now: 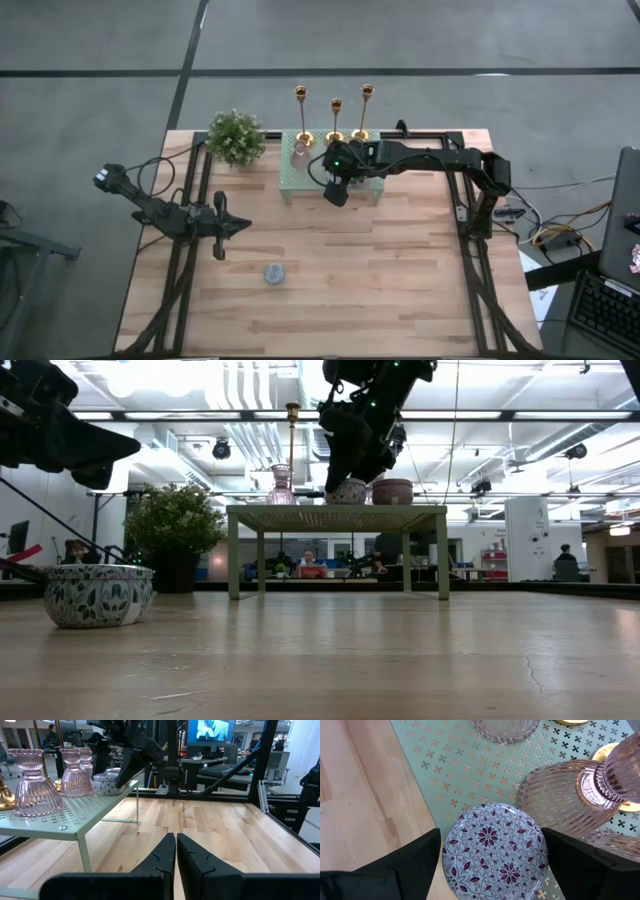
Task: Stock candles and vases on shelf
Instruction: Align the red patterned scented candle with the other pink patterned scented candle on the shelf
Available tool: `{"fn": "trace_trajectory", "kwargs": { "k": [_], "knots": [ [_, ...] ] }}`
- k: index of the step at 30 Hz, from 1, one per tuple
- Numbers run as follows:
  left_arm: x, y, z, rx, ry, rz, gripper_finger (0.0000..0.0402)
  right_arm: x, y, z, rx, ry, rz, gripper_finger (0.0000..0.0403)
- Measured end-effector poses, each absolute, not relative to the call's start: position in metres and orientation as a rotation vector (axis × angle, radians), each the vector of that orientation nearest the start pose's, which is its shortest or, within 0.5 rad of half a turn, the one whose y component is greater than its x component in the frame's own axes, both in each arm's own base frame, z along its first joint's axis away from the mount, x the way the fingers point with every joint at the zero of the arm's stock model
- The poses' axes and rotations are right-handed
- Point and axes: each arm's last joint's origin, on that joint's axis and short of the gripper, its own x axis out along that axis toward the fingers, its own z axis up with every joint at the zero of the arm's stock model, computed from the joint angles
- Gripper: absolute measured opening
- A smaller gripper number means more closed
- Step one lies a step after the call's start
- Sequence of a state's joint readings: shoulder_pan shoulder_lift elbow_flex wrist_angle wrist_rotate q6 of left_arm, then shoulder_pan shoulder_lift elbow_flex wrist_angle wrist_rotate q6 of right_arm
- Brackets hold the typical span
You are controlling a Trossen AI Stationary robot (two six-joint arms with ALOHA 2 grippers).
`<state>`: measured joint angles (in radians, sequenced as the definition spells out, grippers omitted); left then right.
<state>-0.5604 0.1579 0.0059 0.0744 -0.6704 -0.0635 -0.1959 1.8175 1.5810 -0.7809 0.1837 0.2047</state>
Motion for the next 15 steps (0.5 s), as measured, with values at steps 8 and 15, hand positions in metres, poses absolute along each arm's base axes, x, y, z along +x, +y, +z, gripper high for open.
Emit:
{"fn": "trace_trajectory", "kwargs": {
  "k": [8, 15],
  "knots": [
    [0.0949, -0.0383, 0.1602, -0.018, 0.06, 0.112, 0.0021, 0.3788, -0.0806, 0.279, 0.188, 0.983, -0.448, 0.0327],
    [0.0949, -0.0383, 0.1602, -0.019, 0.06, 0.112, 0.0021, 0.3769, -0.0806, 0.2832, 0.179, 0.972, -0.448, 0.0327]
  ]
}}
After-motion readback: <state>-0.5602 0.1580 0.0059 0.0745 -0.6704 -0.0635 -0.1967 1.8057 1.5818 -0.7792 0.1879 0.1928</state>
